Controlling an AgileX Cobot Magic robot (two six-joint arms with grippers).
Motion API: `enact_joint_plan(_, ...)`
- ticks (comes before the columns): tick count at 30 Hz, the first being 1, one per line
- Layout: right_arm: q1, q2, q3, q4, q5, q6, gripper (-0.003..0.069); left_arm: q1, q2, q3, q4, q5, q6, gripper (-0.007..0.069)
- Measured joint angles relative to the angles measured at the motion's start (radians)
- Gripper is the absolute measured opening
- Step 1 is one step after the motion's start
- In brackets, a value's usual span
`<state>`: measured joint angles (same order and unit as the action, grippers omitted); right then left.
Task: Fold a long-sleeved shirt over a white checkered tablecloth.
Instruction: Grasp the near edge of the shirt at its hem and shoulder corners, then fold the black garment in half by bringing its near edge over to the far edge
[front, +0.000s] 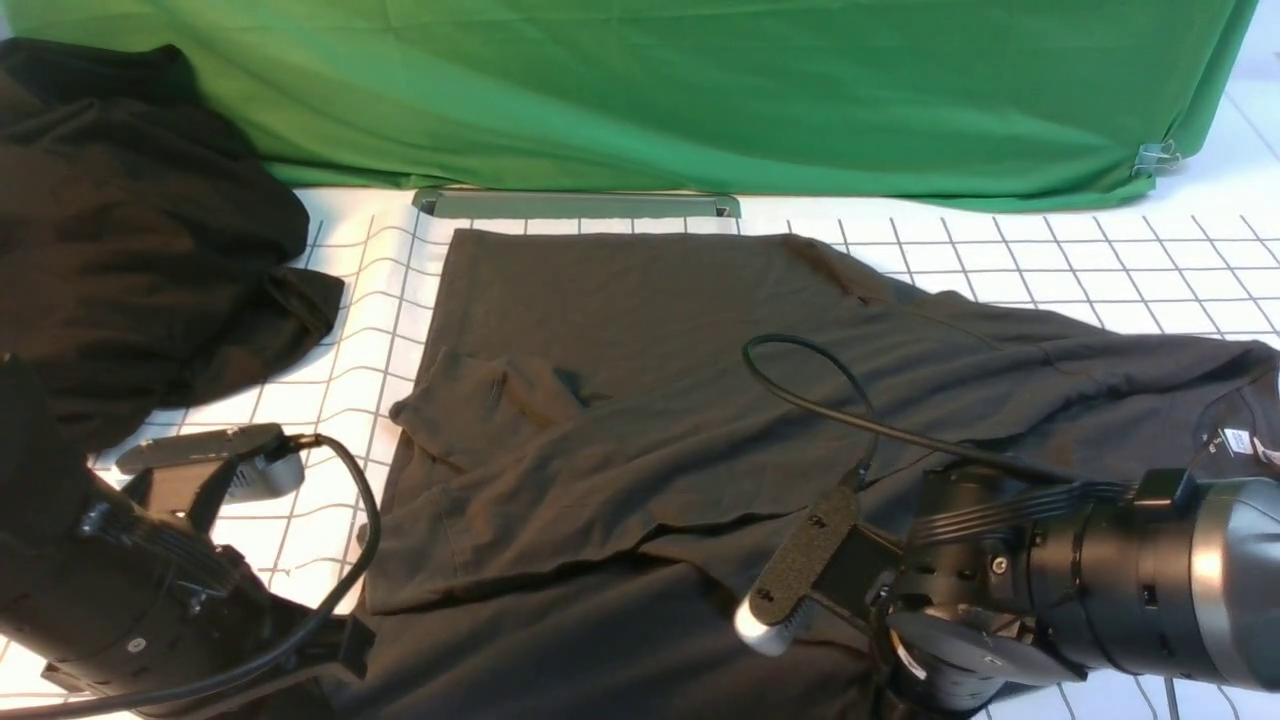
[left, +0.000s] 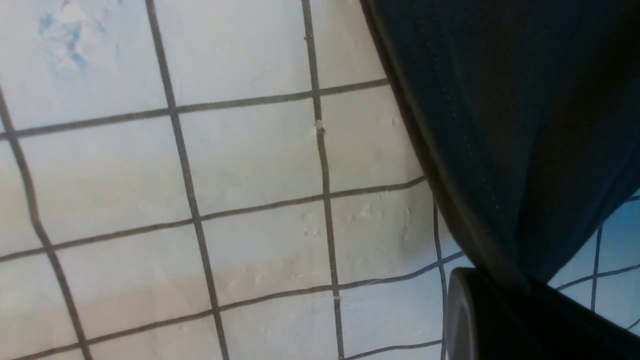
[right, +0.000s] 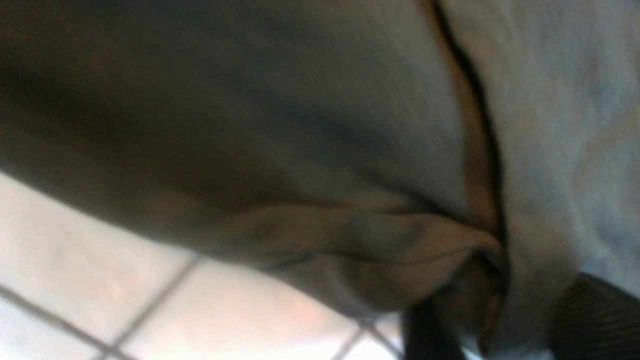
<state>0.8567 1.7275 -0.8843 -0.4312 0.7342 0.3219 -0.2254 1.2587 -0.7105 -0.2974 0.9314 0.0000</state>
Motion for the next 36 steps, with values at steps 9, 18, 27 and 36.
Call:
enact_joint_plan(9, 0.000, -0.063, 0.000, 0.086, 0.105, -0.082, 0.0027, 0.000, -0.029, 0.000, 0.000, 0.011, 0.034, 0.0020)
enact_joint_plan(18, 0.016, -0.261, 0.019, 0.377, 0.256, -0.182, 0.0026, 0.000, -0.102, 0.000, -0.009, 0.201, 0.035, 0.0020)
enact_joint_plan(27, 0.018, -0.291, 0.061, 0.373, 0.280, -0.184, 0.0025, 0.000, -0.113, -0.012, -0.072, 0.269, 0.082, 0.0020)
enact_joint_plan(36, -0.224, -0.258, -0.084, 0.341, 0.078, -0.184, 0.0025, 0.000, -0.068, -0.203, 0.027, 0.048, -0.047, 0.0020)
